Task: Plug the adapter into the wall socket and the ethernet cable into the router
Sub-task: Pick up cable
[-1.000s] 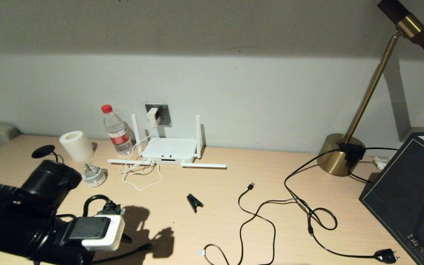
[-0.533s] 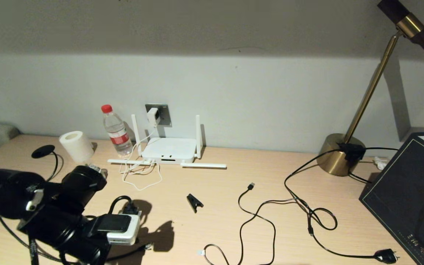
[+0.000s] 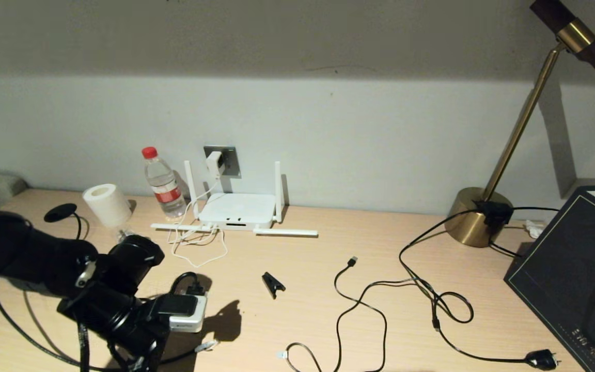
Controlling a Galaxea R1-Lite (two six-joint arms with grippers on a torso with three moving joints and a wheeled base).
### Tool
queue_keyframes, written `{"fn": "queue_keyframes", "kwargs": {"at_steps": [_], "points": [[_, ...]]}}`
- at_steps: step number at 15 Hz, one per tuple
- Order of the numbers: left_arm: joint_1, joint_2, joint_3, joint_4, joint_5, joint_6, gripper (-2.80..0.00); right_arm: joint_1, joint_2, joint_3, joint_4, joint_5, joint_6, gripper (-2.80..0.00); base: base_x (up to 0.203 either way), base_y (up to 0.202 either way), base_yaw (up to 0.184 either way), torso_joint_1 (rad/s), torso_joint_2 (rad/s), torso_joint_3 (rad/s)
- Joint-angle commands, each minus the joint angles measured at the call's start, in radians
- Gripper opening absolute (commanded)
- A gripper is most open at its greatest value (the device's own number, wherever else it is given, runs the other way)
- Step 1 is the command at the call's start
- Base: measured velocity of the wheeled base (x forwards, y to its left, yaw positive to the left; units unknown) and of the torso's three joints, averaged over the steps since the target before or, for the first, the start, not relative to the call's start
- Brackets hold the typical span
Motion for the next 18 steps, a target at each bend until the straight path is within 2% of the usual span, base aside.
{"fn": "queue_keyframes", "kwargs": {"at_steps": [1, 5, 7, 13, 14, 18], "points": [[0.001, 0.043, -0.020, 0.000, -0.002, 0.005, 0.00, 0.000, 0.002, 0.035, -0.001, 0.000, 0.000, -2.80, 0.000, 0.000, 0.000, 0.000, 0.00, 0.000], [0.005, 0.082, -0.060, -0.010, 0.017, -0.007, 0.00, 0.000, 0.002, 0.035, -0.001, 0.000, 0.000, -2.80, 0.000, 0.000, 0.000, 0.000, 0.00, 0.000], [0.005, 0.097, -0.060, -0.051, 0.020, -0.018, 0.00, 0.000, 0.002, 0.035, -0.001, 0.000, 0.000, -2.80, 0.000, 0.000, 0.000, 0.000, 0.00, 0.000], [0.005, 0.099, -0.060, -0.057, 0.032, -0.030, 0.00, 0.000, 0.002, 0.035, -0.001, 0.000, 0.000, -2.80, 0.000, 0.000, 0.000, 0.000, 0.00, 0.000], [0.005, 0.099, -0.060, -0.058, 0.032, -0.031, -2.80, 0.000, 0.002, 0.035, -0.001, 0.000, 0.000, -2.80, 0.000, 0.000, 0.000, 0.000, 0.00, 0.000], [0.003, 0.099, -0.058, -0.075, 0.038, -0.047, -2.80, 0.000, 0.002, 0.035, -0.001, 0.000, 0.000, -2.80, 0.000, 0.000, 0.000, 0.000, 0.00, 0.000]]}}
